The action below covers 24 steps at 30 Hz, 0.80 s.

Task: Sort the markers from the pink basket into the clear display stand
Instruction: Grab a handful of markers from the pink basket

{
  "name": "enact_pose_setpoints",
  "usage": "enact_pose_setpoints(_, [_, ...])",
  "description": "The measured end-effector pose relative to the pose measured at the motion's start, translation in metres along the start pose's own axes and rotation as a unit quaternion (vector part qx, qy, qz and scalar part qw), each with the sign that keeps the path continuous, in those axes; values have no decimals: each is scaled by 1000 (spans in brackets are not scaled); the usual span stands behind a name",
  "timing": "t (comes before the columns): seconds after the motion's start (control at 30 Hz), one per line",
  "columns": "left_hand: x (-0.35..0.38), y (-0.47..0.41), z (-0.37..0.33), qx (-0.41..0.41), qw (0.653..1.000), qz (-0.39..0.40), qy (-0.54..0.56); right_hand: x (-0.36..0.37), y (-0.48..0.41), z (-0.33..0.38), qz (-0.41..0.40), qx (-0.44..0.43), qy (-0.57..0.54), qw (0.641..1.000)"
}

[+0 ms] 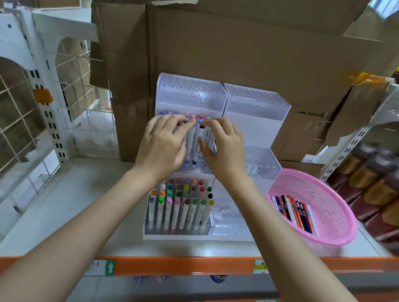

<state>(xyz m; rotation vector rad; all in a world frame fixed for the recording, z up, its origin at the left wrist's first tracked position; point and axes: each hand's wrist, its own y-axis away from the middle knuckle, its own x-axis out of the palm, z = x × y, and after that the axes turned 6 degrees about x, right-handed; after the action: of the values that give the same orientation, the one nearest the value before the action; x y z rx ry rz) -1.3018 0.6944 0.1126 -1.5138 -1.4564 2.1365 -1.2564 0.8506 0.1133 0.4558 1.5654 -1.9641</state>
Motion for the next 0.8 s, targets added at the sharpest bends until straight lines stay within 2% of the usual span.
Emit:
enact_pose_setpoints(0.17, [-2,2,-2,-2,1000,9,-9,-3,1,3,10,4,-9,1000])
enact_pose_setpoints(0.33, [-4,-5,-8,-16,1000,13,-10,-7,4,2,29,-18,51,998])
enact_pose_setpoints(0.43, [-3,-8,-18,-10,1000,16,-8,-14,7,-7,36,-16,50,998])
enact_pose_setpoints(0.67, [12,-14,-62,42,999,21,15,-46,24,-53,37,16,110,993])
enact_pose_setpoints(0.8, [33,-21,-102,60,995,62,39,-72,42,-92,56,57,139,987])
